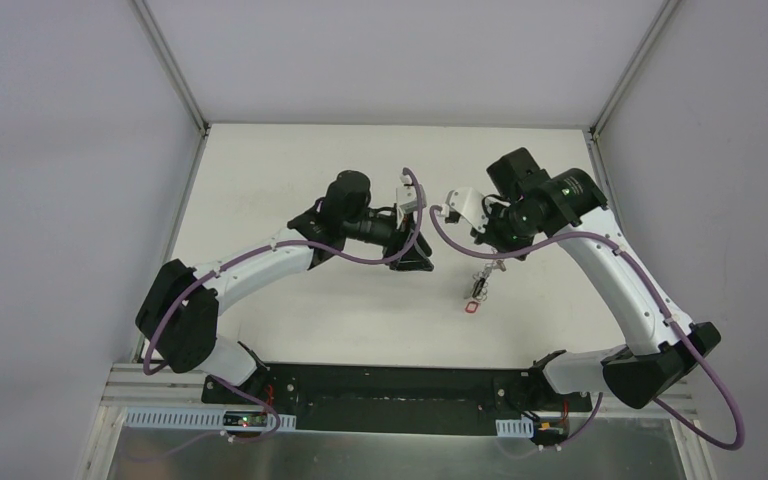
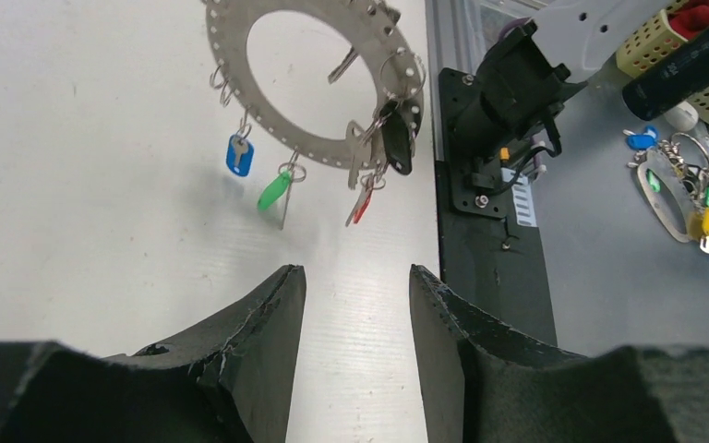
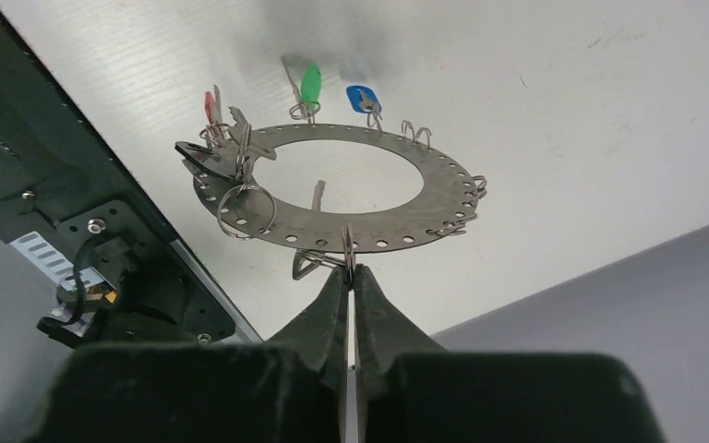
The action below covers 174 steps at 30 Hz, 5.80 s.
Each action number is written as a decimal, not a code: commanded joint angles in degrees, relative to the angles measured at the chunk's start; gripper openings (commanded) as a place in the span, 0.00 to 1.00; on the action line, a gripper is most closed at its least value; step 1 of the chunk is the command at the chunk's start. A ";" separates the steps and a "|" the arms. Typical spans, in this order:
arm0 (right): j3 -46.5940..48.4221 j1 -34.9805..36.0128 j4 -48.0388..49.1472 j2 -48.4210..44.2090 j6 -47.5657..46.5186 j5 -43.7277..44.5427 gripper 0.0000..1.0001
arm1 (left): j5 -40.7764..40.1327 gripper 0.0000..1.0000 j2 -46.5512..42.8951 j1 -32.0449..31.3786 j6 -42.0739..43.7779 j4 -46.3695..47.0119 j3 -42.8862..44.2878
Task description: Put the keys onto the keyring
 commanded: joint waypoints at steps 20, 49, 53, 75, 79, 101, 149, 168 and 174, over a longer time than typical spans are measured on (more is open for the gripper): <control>-8.19 -0.50 -1.38 2.87 6.54 12.65 0.00 | -6.25 0.45 -3.93 3.27 1.47 1.56 -2.54; -6.89 -6.24 -4.93 4.89 3.69 -2.99 0.00 | -3.10 0.45 -6.05 5.17 1.67 4.71 -4.84; -6.97 -6.22 -2.12 4.92 7.59 0.18 0.00 | -3.17 0.45 -5.64 5.17 1.49 4.74 -4.75; -11.57 -4.27 7.23 9.13 13.77 3.48 0.00 | -3.57 0.45 -7.16 5.18 2.12 4.30 -5.45; -8.93 -4.50 5.86 8.44 12.87 -3.97 0.00 | -3.35 0.45 -7.37 5.18 2.37 4.22 -5.57; -0.86 -5.57 6.31 5.99 2.51 -32.53 0.00 | -0.76 0.35 -4.29 1.75 -2.05 4.44 -1.10; -6.04 -6.12 10.85 2.62 1.55 -42.62 0.00 | 3.83 0.13 1.64 -3.26 -8.09 9.25 3.12; -6.37 -7.69 11.36 1.93 2.11 -45.18 0.00 | 4.84 0.12 1.32 -3.25 -8.93 12.21 0.97; -6.56 -7.93 11.41 1.76 2.17 -45.46 0.00 | 4.75 0.15 1.32 -3.26 -8.90 12.13 0.91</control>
